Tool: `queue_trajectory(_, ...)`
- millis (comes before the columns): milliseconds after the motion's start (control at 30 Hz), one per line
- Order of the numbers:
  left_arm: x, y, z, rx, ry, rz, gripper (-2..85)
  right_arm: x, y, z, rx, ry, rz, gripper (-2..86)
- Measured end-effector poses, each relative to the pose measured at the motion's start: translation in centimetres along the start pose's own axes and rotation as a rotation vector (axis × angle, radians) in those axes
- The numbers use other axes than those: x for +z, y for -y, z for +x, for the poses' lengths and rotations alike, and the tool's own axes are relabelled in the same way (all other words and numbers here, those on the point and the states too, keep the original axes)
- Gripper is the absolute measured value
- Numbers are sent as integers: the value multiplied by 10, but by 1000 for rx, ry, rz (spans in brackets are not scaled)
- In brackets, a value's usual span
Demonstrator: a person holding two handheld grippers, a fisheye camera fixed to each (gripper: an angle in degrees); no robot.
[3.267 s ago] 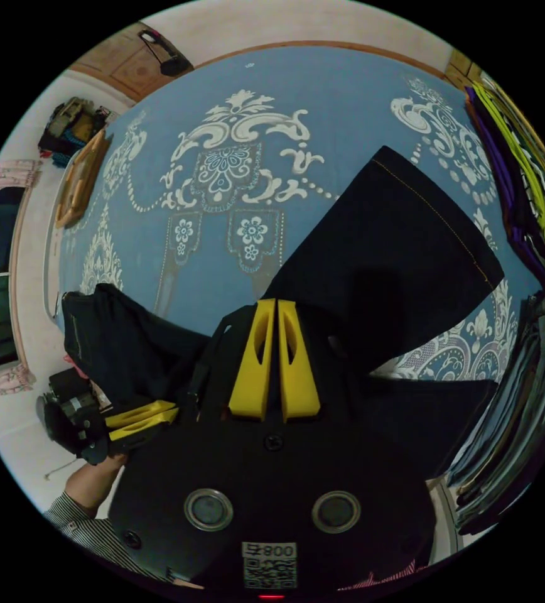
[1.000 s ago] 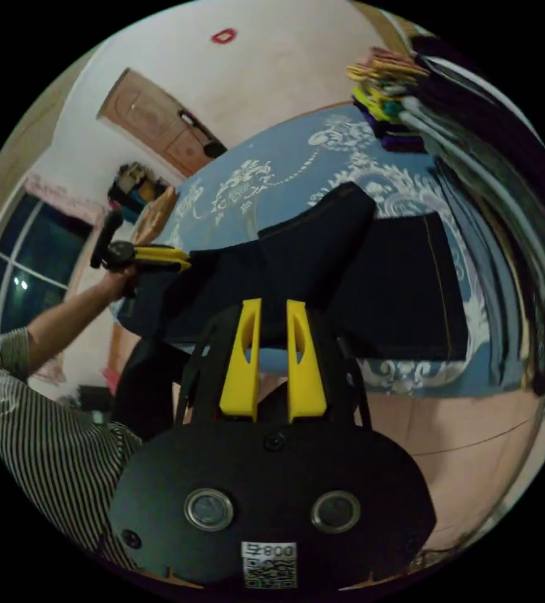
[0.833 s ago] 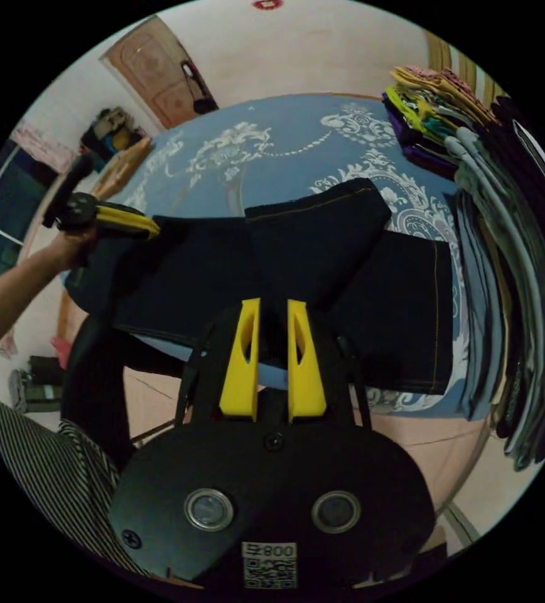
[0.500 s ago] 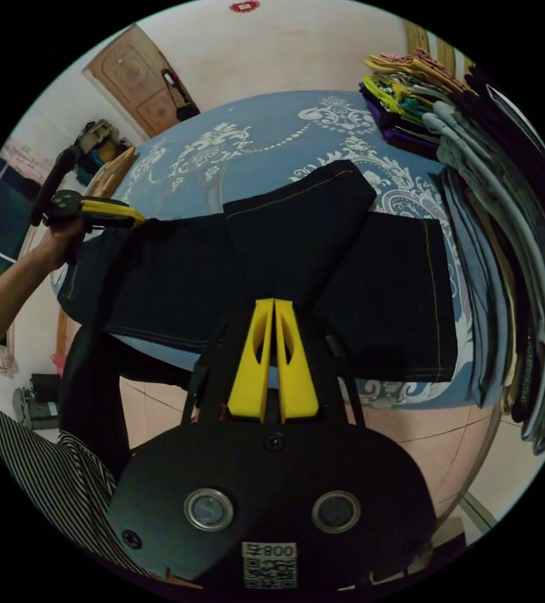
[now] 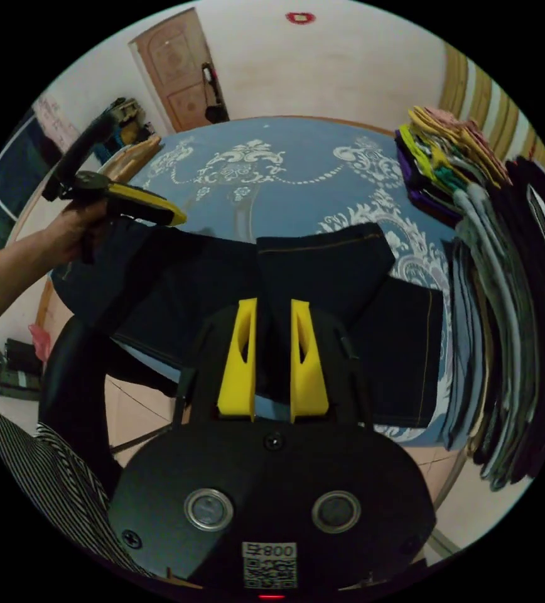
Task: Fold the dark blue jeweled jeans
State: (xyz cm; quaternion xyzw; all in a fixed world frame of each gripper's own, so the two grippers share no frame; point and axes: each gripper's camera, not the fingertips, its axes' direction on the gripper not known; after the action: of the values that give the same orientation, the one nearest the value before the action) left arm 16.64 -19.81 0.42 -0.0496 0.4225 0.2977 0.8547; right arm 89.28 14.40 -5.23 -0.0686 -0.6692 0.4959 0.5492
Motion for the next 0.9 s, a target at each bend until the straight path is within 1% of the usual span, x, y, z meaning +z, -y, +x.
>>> queue_trajectory(67, 6, 8, 4, -11, -127, 3, 51, 8, 9, -6, -52, -43, -16, 91)
queue_trajectory(133, 13, 13, 4, -35, -190, -4, 54, 20, 19, -10, -101, -115, -40, 87)
queue_trajectory(267, 21, 18, 2, -86, -232, -21, 41, 40, 27, -2, -127, -227, -119, 51)
queue_trajectory(367, 17, 17, 0, -101, -278, 10, 33, 27, 27, 19, -59, -203, -64, 18)
queue_trajectory(433, 13, 18, 1, -84, -297, 29, 30, 5, 20, 49, 64, -102, 13, 10)
queue_trajectory(467, 10, 19, 3, -68, -302, 36, 28, -1, 17, 58, 99, -78, 38, 8)
queue_trajectory(533, 6, 22, 9, -37, -308, 47, 27, -25, -2, 95, 243, -10, 125, 5)
queue_trajectory(567, 5, 25, 13, -16, -316, 47, 27, -29, -8, 105, 281, 8, 142, 5)
queue_trajectory(633, 5, 29, 20, 12, -331, 41, 26, -43, -32, 144, 427, 85, 202, 4)
queue_trajectory(667, 5, 32, 26, 32, -336, 32, 26, -44, -39, 153, 462, 102, 211, 4)
queue_trajectory(733, 8, 36, 34, 57, -332, 9, 26, -44, -63, 189, 605, 171, 232, 3)
queue_trajectory(833, 11, 40, 47, 100, -286, -38, 25, -36, -90, 230, 780, 275, 262, 3)
queue_trajectory(900, 10, 42, 52, 116, -251, -54, 26, -32, -100, 248, 844, 313, 276, 3)
